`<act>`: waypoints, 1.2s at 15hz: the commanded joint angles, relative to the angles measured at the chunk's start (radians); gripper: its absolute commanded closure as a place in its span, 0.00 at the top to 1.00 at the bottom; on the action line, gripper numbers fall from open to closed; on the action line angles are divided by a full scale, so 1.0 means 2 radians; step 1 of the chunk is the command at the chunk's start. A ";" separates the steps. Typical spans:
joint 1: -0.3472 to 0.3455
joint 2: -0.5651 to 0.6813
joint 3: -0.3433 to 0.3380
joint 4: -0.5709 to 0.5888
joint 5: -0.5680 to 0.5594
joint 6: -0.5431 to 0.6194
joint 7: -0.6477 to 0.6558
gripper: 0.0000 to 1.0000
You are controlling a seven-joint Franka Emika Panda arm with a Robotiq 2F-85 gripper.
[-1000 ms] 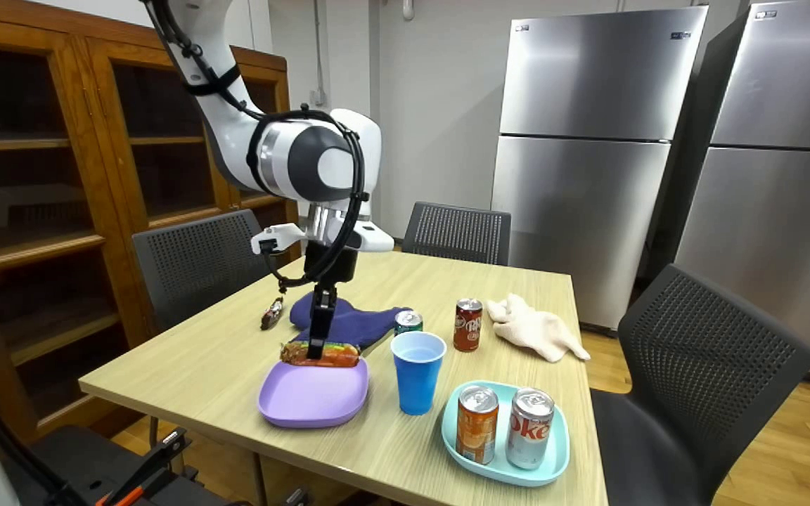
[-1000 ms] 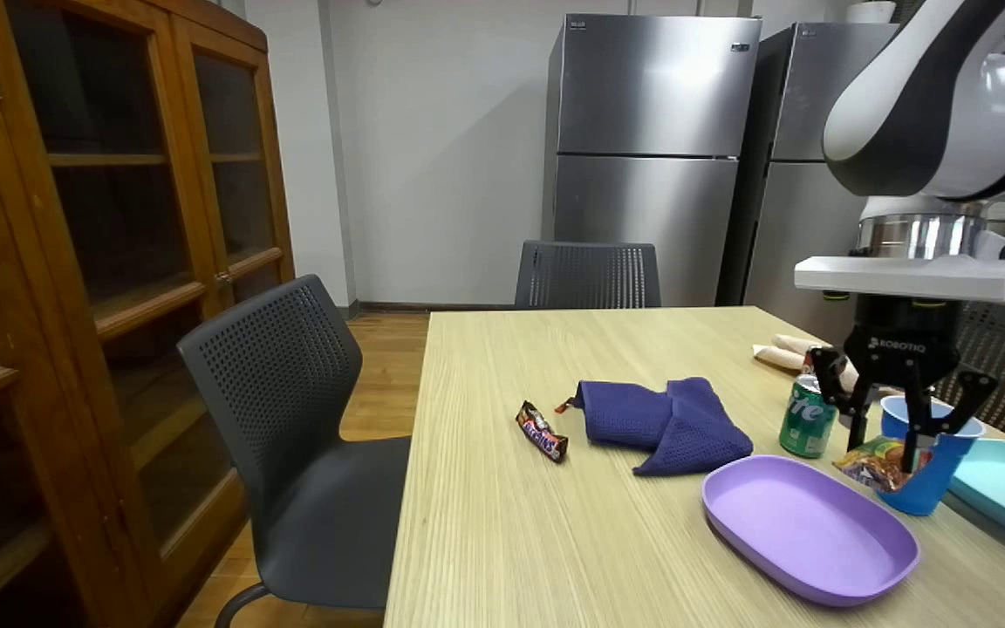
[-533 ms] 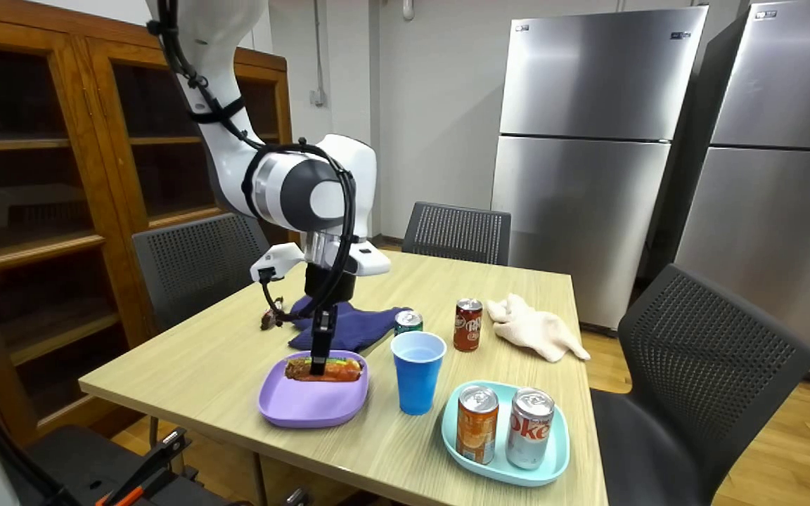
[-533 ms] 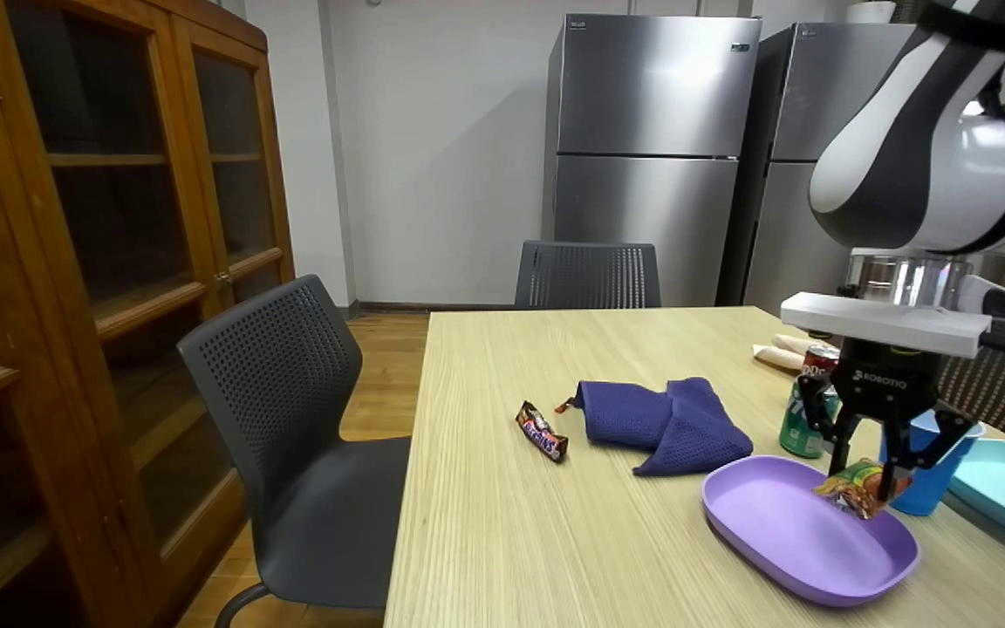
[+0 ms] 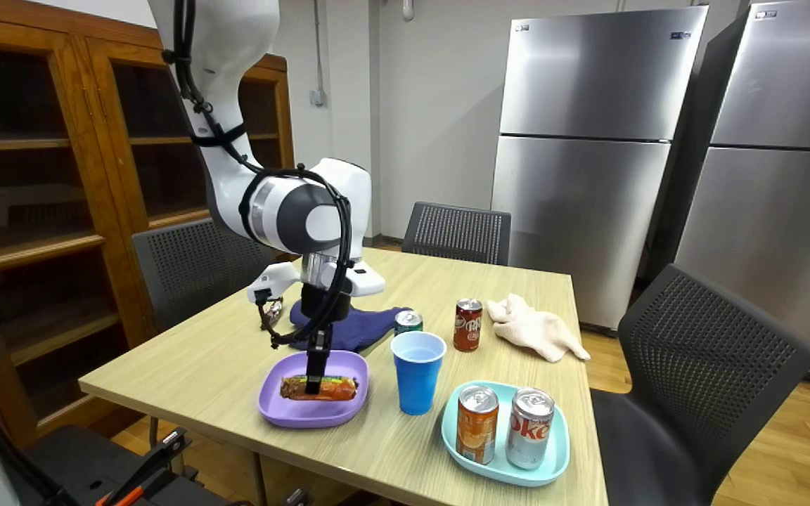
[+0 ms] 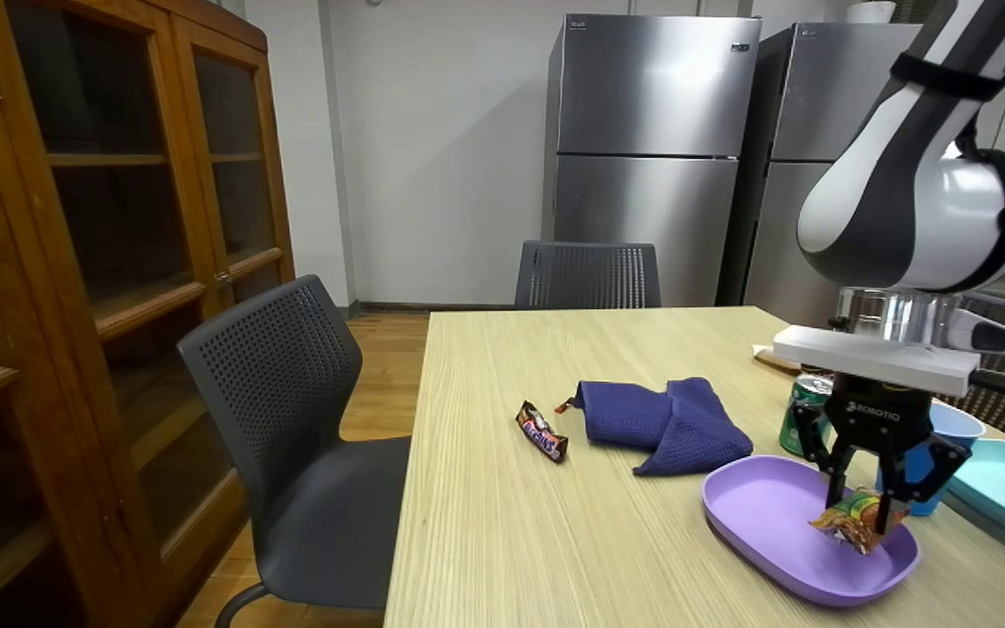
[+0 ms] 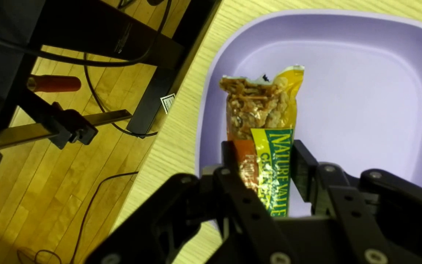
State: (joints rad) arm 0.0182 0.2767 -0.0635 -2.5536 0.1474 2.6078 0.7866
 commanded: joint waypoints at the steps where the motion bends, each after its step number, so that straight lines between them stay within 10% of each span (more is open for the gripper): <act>1: 0.013 0.001 -0.002 -0.010 0.004 0.014 0.003 0.15; 7: 0.020 0.006 -0.003 -0.011 0.006 0.019 0.003 0.15; 8: 0.019 0.002 -0.002 -0.013 0.008 0.016 0.000 0.65; 13: 0.018 -0.007 -0.002 -0.015 0.007 0.008 -0.003 0.95; 18: 0.015 -0.033 0.001 -0.012 -0.004 -0.040 -0.033 1.00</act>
State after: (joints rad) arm 0.0430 0.2861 -0.0638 -2.5631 0.1473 2.6038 0.7689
